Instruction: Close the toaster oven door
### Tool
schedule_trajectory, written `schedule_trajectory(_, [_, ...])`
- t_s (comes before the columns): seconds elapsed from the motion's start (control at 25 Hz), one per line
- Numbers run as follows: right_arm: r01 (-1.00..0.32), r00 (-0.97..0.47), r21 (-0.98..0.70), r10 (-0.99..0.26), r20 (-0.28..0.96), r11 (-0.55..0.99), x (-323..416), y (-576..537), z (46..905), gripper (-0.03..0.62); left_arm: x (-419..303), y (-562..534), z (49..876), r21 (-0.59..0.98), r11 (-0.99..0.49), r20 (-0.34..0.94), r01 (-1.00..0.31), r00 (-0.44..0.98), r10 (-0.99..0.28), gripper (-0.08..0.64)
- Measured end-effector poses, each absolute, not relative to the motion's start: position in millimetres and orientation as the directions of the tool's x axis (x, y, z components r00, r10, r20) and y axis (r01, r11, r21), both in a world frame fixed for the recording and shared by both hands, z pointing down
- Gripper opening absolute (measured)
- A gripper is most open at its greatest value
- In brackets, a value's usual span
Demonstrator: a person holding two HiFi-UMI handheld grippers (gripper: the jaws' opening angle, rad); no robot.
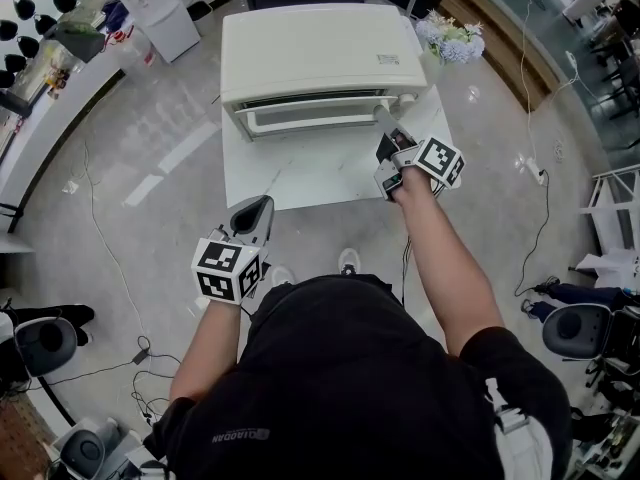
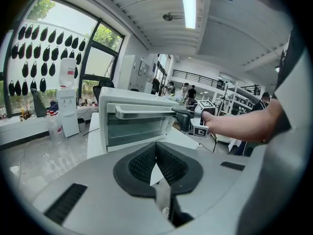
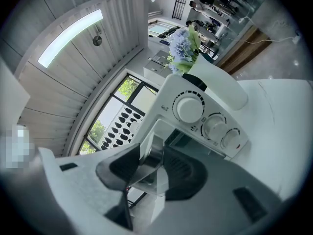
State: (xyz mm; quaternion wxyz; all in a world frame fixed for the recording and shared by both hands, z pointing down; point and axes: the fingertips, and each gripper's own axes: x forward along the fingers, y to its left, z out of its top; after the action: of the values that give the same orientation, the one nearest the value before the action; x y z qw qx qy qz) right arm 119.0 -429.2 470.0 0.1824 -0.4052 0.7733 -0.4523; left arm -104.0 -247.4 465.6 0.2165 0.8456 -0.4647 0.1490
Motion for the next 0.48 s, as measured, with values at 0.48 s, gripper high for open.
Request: schedule_trajectory(0.48, [-0.454, -0.6, -0.85, -0.797, 0.071, 0.267, 119.3, -445.4, 468.4, 0.158, -106.5, -251.5, 469.1, 0.226, -0.468, 0.461, -0.854, 0.517, -0.722, 0.003])
